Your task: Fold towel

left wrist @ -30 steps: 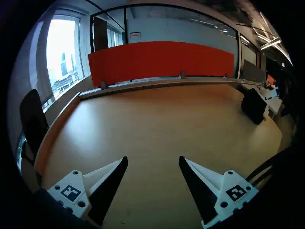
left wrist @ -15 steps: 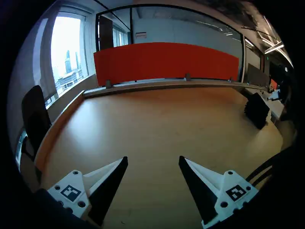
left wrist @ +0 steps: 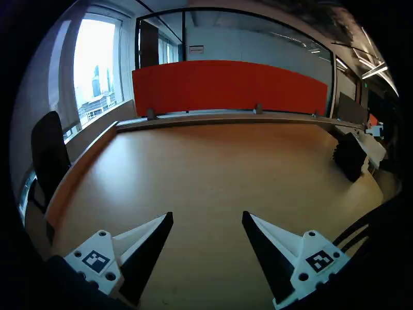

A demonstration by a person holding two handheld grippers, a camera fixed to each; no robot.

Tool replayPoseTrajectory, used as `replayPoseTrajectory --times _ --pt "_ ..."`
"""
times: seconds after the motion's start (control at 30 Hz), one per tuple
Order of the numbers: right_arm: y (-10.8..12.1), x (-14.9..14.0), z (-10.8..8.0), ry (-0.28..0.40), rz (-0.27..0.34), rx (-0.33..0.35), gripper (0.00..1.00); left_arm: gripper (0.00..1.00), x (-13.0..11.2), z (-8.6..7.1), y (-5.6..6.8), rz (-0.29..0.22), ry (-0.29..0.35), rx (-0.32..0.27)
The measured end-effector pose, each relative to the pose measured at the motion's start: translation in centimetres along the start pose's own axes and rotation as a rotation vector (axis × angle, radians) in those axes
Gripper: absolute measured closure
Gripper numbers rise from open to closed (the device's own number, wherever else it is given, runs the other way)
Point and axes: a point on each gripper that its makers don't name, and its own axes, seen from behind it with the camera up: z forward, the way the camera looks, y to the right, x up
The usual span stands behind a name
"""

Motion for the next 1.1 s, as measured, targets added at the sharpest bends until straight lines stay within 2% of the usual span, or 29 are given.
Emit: replayPoseTrajectory --times 0.27,0.37,0.67,0.87,1.1 --pt "-1.9 4.1 -1.3 0.189 0.016 0.042 0.0 0.01 0.6 0.1 -0.2 -0.007 0.013 0.005" --pt "-2.6 5.1 -1.8 0.236 0.02 0.058 0.0 0.01 0.9 0.1 -0.4 -0.01 0.018 0.008" --pt "-4.5 6.8 -2.5 0.278 0.012 0.097 0.0 0.01 3.1 0.0 -1.1 -0.021 0.062 0.018" --pt "-6.0 7.8 -2.9 0.295 0.012 0.118 0.0 0.01 6.4 -0.2 -2.1 -0.046 0.131 0.028" --pt "-8.2 9.3 -3.7 0.319 0.011 0.147 0.0 0.01 10.5 -0.3 -3.3 -0.053 0.211 0.037"
